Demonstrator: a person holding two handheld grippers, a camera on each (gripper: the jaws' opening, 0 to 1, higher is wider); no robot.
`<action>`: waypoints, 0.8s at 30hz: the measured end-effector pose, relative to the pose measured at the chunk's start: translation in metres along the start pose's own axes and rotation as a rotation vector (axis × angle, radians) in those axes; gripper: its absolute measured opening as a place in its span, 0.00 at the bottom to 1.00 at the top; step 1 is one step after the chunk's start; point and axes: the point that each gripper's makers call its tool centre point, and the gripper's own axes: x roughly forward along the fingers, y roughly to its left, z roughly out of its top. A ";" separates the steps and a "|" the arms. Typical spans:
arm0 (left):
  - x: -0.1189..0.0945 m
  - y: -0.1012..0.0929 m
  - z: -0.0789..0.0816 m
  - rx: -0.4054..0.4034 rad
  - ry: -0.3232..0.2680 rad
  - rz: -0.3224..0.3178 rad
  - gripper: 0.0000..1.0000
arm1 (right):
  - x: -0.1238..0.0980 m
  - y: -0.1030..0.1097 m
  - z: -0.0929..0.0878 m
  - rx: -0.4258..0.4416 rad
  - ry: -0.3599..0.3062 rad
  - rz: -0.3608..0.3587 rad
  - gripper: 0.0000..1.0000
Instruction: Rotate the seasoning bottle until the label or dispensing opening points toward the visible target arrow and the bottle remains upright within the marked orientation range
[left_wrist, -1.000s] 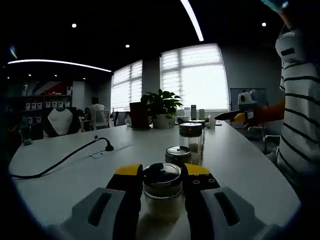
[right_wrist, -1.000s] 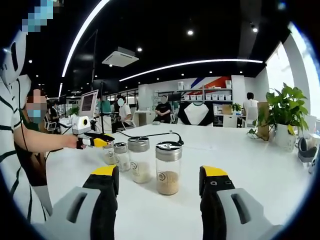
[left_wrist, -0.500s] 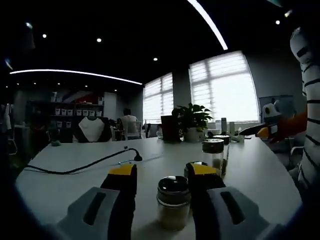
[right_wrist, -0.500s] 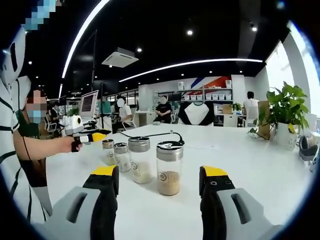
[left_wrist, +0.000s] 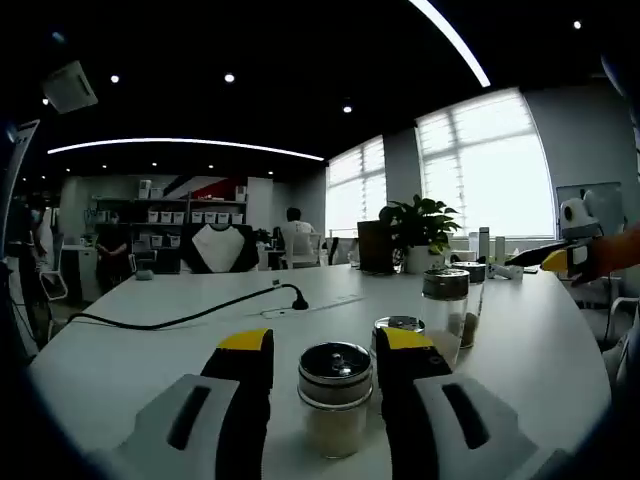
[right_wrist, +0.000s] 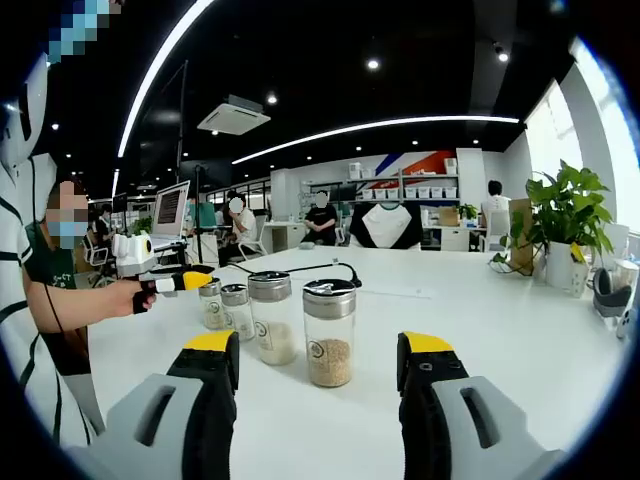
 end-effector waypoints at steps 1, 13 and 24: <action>0.000 -0.001 0.000 0.001 0.001 -0.004 0.43 | 0.000 0.000 0.000 -0.002 0.001 0.001 0.64; 0.000 -0.006 -0.018 0.053 0.090 -0.064 0.33 | -0.001 -0.002 0.001 0.002 -0.006 -0.002 0.63; 0.000 -0.007 -0.020 0.015 0.083 -0.137 0.33 | -0.005 -0.005 0.000 0.014 -0.012 -0.012 0.62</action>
